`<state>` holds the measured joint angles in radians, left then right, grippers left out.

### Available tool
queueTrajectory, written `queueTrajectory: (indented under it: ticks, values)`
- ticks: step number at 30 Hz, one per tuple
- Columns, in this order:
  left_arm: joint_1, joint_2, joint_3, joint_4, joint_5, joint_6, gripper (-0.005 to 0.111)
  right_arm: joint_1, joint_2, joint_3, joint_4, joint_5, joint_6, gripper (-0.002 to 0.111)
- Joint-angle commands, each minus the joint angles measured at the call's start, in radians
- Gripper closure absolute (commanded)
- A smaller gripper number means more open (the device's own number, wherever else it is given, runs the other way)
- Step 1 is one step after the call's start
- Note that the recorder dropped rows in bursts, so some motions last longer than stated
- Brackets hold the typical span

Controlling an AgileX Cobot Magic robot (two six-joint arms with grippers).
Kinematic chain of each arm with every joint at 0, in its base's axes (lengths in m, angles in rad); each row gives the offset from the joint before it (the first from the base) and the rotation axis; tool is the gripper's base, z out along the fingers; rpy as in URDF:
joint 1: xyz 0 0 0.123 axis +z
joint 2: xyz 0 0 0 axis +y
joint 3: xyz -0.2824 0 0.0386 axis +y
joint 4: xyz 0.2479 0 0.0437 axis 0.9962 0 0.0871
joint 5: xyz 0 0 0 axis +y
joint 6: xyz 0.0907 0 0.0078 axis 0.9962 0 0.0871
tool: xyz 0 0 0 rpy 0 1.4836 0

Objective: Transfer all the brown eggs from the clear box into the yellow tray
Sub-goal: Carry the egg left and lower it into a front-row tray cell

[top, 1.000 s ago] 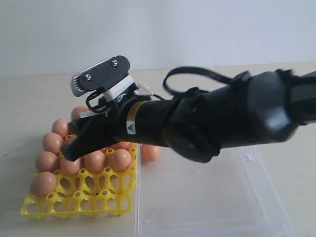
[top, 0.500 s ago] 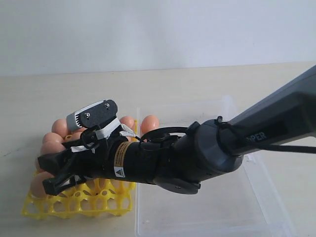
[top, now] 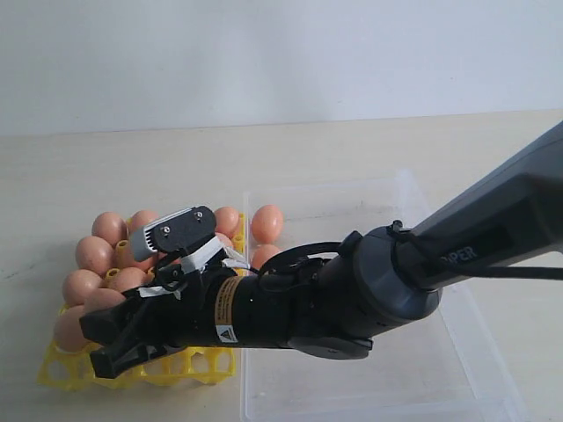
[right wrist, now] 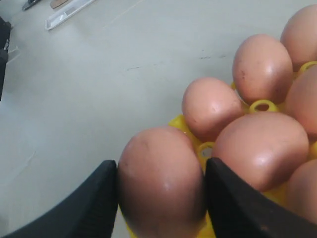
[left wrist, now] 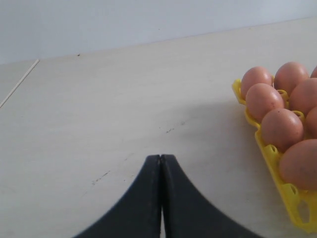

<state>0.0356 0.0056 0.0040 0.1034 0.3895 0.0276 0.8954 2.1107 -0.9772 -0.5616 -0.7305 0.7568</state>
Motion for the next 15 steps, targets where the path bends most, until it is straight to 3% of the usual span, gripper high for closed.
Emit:
queueTrajectory:
  ticks: [1,6,15]
  values:
    - [-0.008,-0.006,-0.004,-0.002,-0.009,-0.006,0.107,0.000,-0.003,0.002,0.073,-0.043,-0.073,0.108]
    - [-0.008,-0.006,-0.004,-0.002,-0.009,-0.006,0.107,-0.002,-0.002,-0.002,0.099,-0.043,-0.083,0.107]
    - [-0.008,-0.006,-0.004,-0.002,-0.009,-0.006,0.107,-0.002,-0.001,-0.027,0.054,0.009,-0.036,0.070]
